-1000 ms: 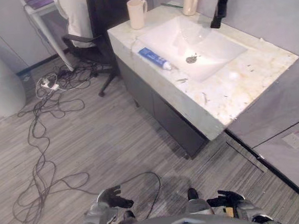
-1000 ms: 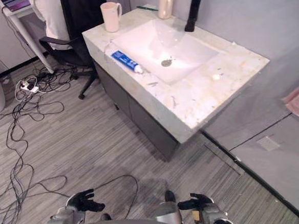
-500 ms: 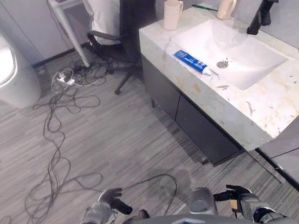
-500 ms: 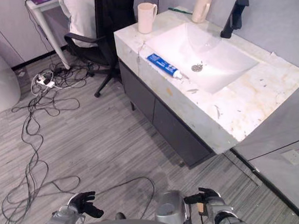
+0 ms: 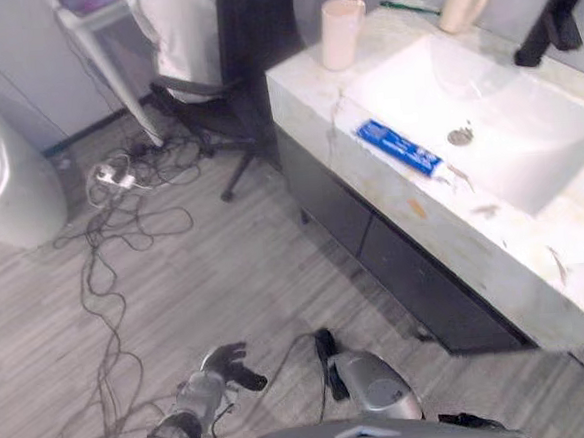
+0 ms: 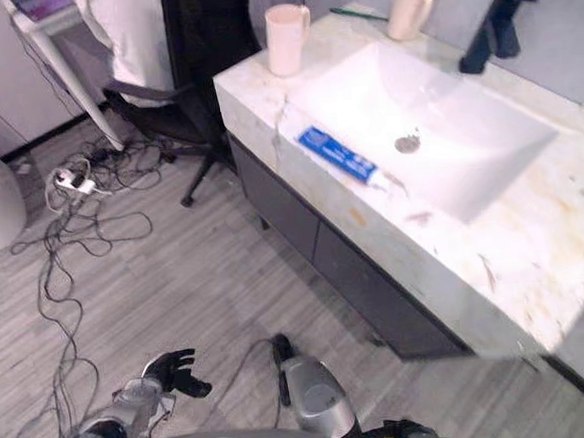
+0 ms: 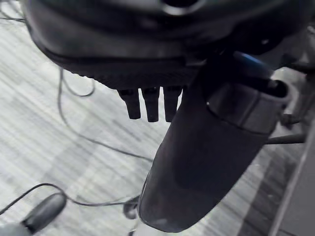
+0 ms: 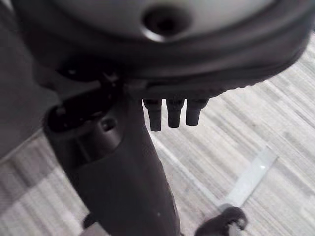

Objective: Organize the bathroom.

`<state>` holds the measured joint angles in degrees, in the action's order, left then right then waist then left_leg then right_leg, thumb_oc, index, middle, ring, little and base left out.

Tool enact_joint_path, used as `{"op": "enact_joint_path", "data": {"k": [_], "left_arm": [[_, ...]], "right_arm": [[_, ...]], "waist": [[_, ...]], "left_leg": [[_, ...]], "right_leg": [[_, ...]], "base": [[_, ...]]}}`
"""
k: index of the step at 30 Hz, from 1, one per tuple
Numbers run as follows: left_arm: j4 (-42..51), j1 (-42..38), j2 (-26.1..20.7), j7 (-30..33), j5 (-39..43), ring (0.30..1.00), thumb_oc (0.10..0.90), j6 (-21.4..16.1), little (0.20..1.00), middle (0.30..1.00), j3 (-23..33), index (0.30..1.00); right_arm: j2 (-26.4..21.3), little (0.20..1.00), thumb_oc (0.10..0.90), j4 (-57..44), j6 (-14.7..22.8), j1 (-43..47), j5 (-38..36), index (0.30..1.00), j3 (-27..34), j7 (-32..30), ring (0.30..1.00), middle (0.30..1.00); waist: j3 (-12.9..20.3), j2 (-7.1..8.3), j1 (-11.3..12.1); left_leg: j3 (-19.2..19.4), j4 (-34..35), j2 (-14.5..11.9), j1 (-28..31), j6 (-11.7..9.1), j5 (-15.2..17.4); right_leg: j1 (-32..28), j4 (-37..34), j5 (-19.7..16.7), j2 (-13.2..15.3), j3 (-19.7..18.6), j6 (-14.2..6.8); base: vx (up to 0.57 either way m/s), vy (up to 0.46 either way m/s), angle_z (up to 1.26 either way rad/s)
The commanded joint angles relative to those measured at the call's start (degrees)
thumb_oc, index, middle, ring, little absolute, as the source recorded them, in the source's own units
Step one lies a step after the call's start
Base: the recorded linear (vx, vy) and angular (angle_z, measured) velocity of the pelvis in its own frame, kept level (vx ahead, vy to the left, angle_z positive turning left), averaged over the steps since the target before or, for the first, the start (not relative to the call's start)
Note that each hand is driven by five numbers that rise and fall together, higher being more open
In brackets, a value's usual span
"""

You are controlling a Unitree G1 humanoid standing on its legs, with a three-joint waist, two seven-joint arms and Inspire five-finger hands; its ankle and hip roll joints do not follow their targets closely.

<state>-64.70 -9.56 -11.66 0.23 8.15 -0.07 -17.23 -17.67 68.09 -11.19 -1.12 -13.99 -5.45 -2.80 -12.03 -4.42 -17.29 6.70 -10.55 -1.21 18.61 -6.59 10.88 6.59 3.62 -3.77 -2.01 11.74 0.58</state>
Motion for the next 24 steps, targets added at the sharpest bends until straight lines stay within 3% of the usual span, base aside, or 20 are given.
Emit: {"op": "enact_joint_path", "data": {"k": [1,2,3,5,6,7,8,9,10,12,13,15,19,23,24], "left_arm": [[1.2,-2.6,-3.0,0.2,-0.8,0.900,0.800,-1.1,0.900,0.900,-2.6,0.900],[1.4,-2.8,-2.9,0.4,0.0,0.900,0.800,-0.4,0.900,0.900,-2.8,0.900],[1.6,-3.0,-2.6,0.9,0.0,0.900,0.800,0.0,0.900,0.900,-2.7,0.900],[1.8,-3.1,-2.5,1.0,-0.6,0.900,0.800,0.1,0.900,0.900,-2.5,0.900],[2.9,-3.1,-2.7,2.4,0.1,0.900,0.800,1.3,0.900,0.900,-2.0,0.900],[3.6,-2.7,-3.1,3.3,1.5,0.900,0.800,1.4,0.900,0.900,-2.1,0.900],[4.0,-1.9,-3.5,4.3,2.9,0.900,0.800,1.1,0.900,0.900,-2.1,0.900],[4.0,-1.7,-3.6,4.3,2.7,0.900,0.800,1.0,0.900,0.900,-2.1,0.900],[4.1,-0.6,-3.9,4.2,0.8,0.900,0.800,0.2,0.900,0.900,-1.7,0.900],[3.6,0.9,-4.1,4.6,0.3,0.900,0.800,-0.8,0.900,0.900,-1.0,0.900],[3.4,1.1,-4.2,4.7,0.4,0.900,0.800,-1.0,0.900,0.900,-0.8,0.900],[2.2,1.6,-4.6,4.2,-0.5,0.900,0.800,-2.2,0.900,0.900,0.2,0.900],[0.3,2.3,-5.5,4.1,0.6,0.900,0.800,-3.0,0.900,0.900,0.2,0.900],[-1.7,2.9,-5.1,5.9,4.5,0.900,0.800,-2.8,0.900,0.900,1.5,0.900],[-2.6,3.4,-4.5,7.8,6.4,0.900,0.800,-3.2,0.900,0.900,2.8,0.900]], "right_arm": [[-1.1,0.900,0.800,1.1,0.8,0.7,-2.9,0.900,-1.3,-0.1,0.900,0.900],[-1.1,0.900,0.800,0.8,0.9,0.8,-3.8,0.900,-1.4,-0.3,0.900,0.900],[-1.3,0.900,0.800,0.6,1.2,1.1,-4.5,0.900,-1.4,-0.2,0.900,0.900],[-1.3,0.900,0.800,0.6,1.4,1.4,-4.8,0.900,-1.3,-0.2,0.900,0.900],[-0.9,0.900,0.800,0.1,1.9,2.4,-3.1,0.900,-1.8,0.0,0.900,0.900],[-0.7,0.900,0.800,0.1,2.4,2.9,-2.7,0.900,-2.2,0.1,0.900,0.900],[-0.3,0.900,0.800,0.3,3.1,3.7,-2.3,0.900,-3.3,-0.4,0.900,0.900],[-0.3,0.900,0.800,0.3,3.1,3.8,-2.4,0.900,-3.5,-0.5,0.900,0.900],[0.2,0.900,0.800,0.6,3.1,4.5,-4.5,0.900,-4.5,-1.4,0.900,0.900],[0.1,0.900,0.800,0.6,2.8,4.8,-3.9,0.900,-5.2,-1.5,0.900,0.900],[0.0,0.900,0.800,0.7,2.9,4.8,-3.5,0.900,-5.1,-1.3,0.900,0.900],[-0.1,0.900,0.800,1.1,3.3,4.8,-4.5,0.900,-4.2,-1.2,0.900,0.900],[0.3,0.900,0.800,0.5,4.9,4.1,-4.9,0.900,-1.8,-1.5,0.900,0.900],[1.3,0.900,0.800,-0.2,6.3,2.8,-0.8,0.900,-2.1,-0.6,0.900,0.900],[2.1,0.900,0.800,0.0,6.5,2.6,0.0,0.900,-2.5,-0.3,0.900,0.900]], "waist": [[3.8,2.69,-1.6],[3.7,3.51,-1.1],[3.3,4.49,-0.4],[3.4,5.11,0.0],[2.6,6.44,1.4],[2.2,6.39,2.2],[1.6,5.84,3.7],[1.7,5.77,4.0],[1.4,5.37,5.9],[1.1,5.00,7.4],[1.1,4.97,7.7],[1.3,4.19,8.2],[1.8,1.66,6.4],[2.4,1.13,5.6],[2.7,1.29,6.2]], "left_leg": [[-0.6,-15.0,6.0,-11.9,-1.8,-13.4],[-0.1,-20.0,5.8,-15.6,-2.0,-14.3],[1.2,-24.9,4.6,-19.8,-1.4,-13.0],[1.8,-26.3,3.9,-22.0,-0.7,-12.2],[2.3,-23.4,0.8,-25.4,3.3,-6.9],[1.3,-16.9,-0.8,-25.6,4.3,-6.9],[-2.2,-7.4,-2.5,-25.4,4.1,-8.4],[-3.1,-5.9,-2.7,-25.6,3.9,-8.7],[-8.6,1.2,-4.3,-25.5,3.1,-10.1],[-12.6,4.2,-5.7,-25.8,2.5,-11.6],[-12.8,3.9,-5.7,-25.7,2.5,-11.4],[-12.6,4.9,-5.3,-23.9,2.6,-10.4],[-8.3,8.5,-3.9,-17.6,3.0,-7.9],[-3.7,10.8,-2.8,-15.8,4.3,-7.0],[-1.3,11.5,-2.4,-15.7,4.6,-6.8]], "right_leg": [[0.0,1.8,1.9,1.2,-5.4,-5.3],[-1.4,1.5,2.4,1.8,-6.1,-5.1],[-3.0,1.5,2.9,2.3,-7.0,-5.0],[-3.4,1.6,3.2,2.8,-7.4,-5.0],[-4.7,2.5,4.4,3.4,-9.3,-5.4],[-4.8,3.4,5.5,3.0,-10.6,-5.7],[-5.7,3.8,7.1,2.0,-13.4,-6.4],[-5.7,3.7,7.2,1.9,-13.9,-6.5],[-6.9,4.0,8.7,1.2,-17.0,-7.1],[-8.2,4.1,10.1,1.2,-19.5,-7.7],[-8.4,4.2,10.4,1.6,-19.8,-7.8],[-8.6,4.8,11.1,3.5,-19.5,-9.2],[-4.3,6.5,9.4,7.6,-17.6,-12.1],[-2.8,6.3,8.6,8.8,-16.2,-12.8],[-2.6,5.8,8.2,9.6,-13.6,-13.0]], "base": [[0.21,0.007,0.08],[0.18,0.004,-0.09],[0.21,0.010,-0.32],[0.16,0.068,-0.54],[0.26,0.257,-0.66],[0.43,0.448,-1.07],[0.32,0.358,-1.30],[0.41,0.400,-1.92],[0.31,0.254,-1.76],[0.33,0.259,-1.83],[0.29,0.279,-1.84],[0.22,0.302,-1.77],[0.08,0.355,-1.41],[-0.02,0.270,-1.12],[-0.08,0.167,-0.95]]}}
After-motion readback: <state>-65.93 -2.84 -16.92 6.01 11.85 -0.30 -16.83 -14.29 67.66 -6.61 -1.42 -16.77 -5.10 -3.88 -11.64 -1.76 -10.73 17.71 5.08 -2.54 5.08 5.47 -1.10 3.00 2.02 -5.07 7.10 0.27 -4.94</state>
